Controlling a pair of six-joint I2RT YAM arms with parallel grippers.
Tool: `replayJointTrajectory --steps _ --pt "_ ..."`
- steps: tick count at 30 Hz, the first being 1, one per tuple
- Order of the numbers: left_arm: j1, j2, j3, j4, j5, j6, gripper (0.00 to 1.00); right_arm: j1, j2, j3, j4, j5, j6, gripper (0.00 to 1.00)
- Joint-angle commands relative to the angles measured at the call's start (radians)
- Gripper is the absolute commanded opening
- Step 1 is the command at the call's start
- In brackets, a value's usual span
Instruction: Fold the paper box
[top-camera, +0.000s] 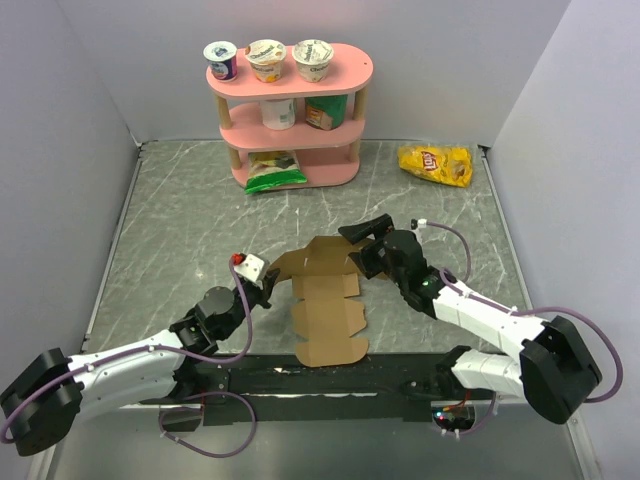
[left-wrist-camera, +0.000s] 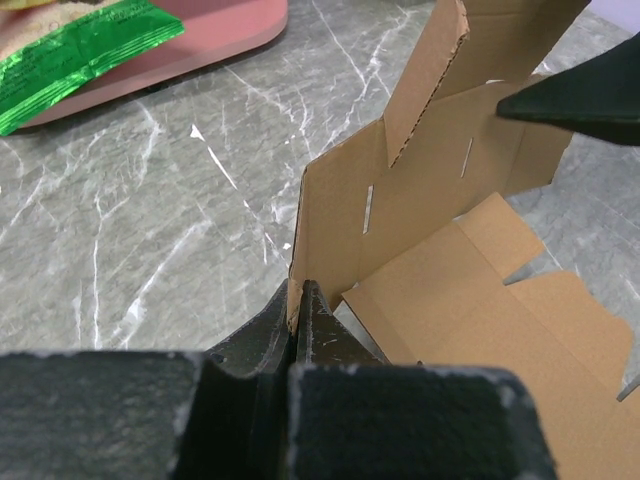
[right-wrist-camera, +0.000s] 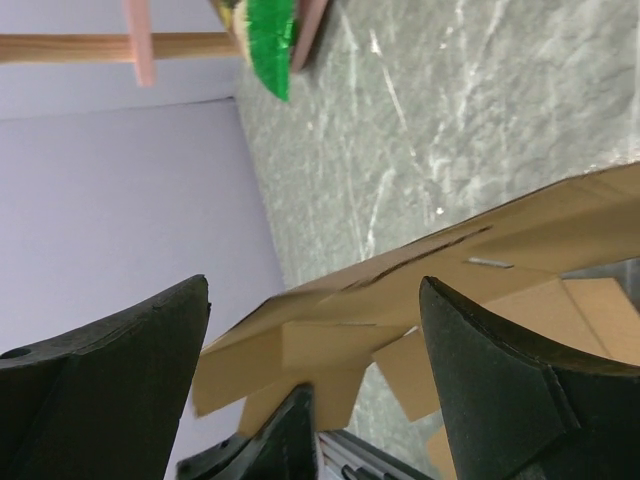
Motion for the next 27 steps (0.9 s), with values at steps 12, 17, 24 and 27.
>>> replayJointTrajectory --steps 12,17,24,27 --pt "-0.032 0.054 0.023 0.049 -0.067 0.013 0.01 0.0 0.052 0.013 0.014 0.075 -0.069 0.56" --pt "-0.032 0.082 0.038 0.036 -0.081 0.002 0.01 0.0 0.095 -0.017 0.059 0.067 -0.055 0.41" --pt "-0.032 0.085 0.041 0.019 -0.108 -0.03 0.01 0.003 0.144 -0.065 0.152 0.024 -0.021 0.24" --pt "-0.032 0.096 0.046 0.013 -0.119 -0.041 0.01 0.023 0.144 -0.067 0.142 0.041 -0.021 0.24"
